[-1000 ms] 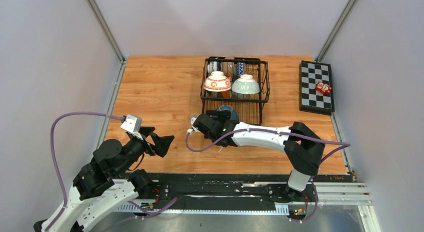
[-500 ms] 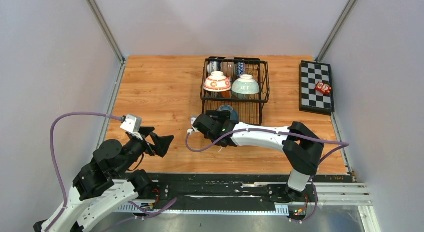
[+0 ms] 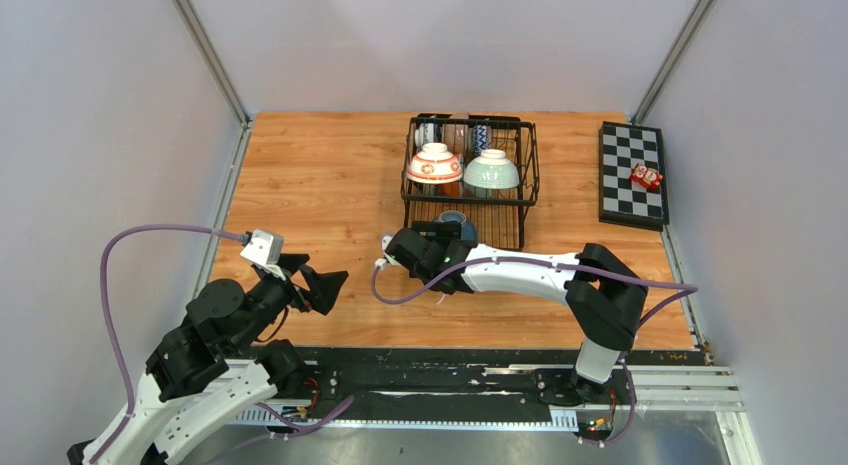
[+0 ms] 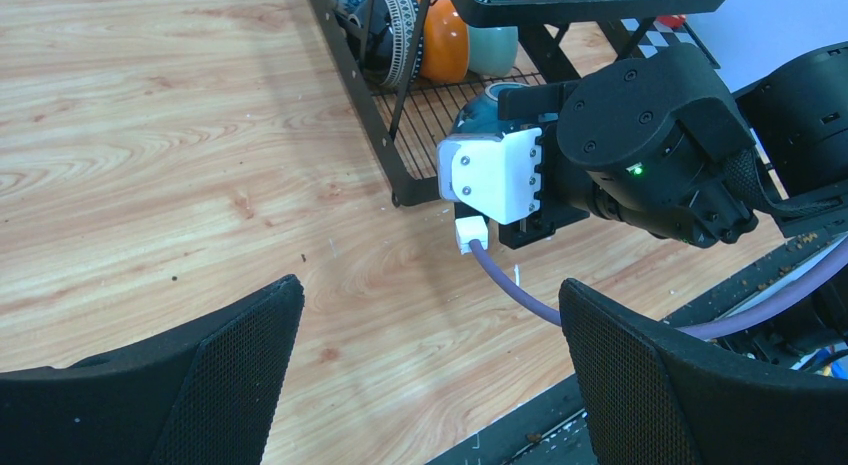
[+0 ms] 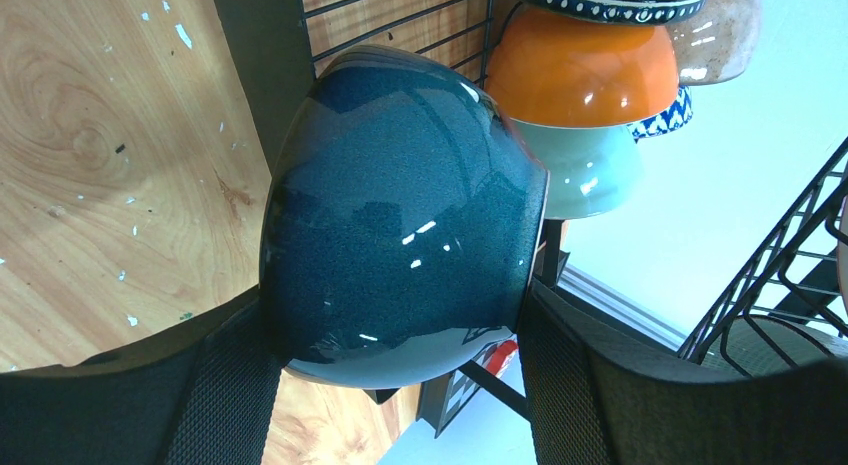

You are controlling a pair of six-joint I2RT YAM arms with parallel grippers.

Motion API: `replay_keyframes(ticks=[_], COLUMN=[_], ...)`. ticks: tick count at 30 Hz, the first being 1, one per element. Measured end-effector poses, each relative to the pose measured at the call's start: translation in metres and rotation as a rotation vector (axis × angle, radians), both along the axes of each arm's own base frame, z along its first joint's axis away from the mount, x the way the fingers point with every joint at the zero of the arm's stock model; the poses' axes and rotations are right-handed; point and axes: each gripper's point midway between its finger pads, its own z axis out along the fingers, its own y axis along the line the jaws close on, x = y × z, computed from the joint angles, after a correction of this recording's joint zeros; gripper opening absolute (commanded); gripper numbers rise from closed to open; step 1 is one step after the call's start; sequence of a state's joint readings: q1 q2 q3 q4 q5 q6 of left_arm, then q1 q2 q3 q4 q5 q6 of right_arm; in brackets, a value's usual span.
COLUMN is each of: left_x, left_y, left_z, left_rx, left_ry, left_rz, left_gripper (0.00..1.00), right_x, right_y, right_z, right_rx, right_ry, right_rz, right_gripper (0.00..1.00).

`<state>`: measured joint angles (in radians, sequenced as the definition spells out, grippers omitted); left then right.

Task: Load the bowls into the dish rack
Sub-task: Turn the bowl upside down on the dish rack.

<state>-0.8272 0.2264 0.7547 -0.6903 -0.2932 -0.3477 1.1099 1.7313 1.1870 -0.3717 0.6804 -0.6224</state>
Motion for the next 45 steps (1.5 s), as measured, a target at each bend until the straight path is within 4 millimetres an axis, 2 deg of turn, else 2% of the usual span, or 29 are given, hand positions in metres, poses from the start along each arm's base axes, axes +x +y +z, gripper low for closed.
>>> replay_keyframes(ticks=[7,11,22,36,45], left_x=[0.0,0.0,0.001,0.003,0.004], left_y=[0.0,0.0,0.001,0.004,0.004], left_z=[0.0,0.0,0.0,0.0,-0.001], left_rx=[0.0,0.0,0.001,0.003,0.007], left_ry=[0.0,0.0,0.0,-0.002,0.004], left_rz=[0.0,0.0,0.008,0.026,0.033], left_gripper=[0.99,0.99,0.99,0.99,0.99], right_x=[-0.001,-0.002,-0.01,-0.046,-0.064], right_y=[0.001,0.002,0.005,0.001,-0.004], right_z=[-0.001,-0.003,0.003,0.044,0.049], right_rx=[0.012,0.02,0.057,0.325,0.458], right_ry=[0.008,0.019,0.028,0.087,0.15], right_rz=[-0.004,-0.003,0.005,0.031,0.02], right_gripper=[0.89,0.93,0.94,0.93,0.91])
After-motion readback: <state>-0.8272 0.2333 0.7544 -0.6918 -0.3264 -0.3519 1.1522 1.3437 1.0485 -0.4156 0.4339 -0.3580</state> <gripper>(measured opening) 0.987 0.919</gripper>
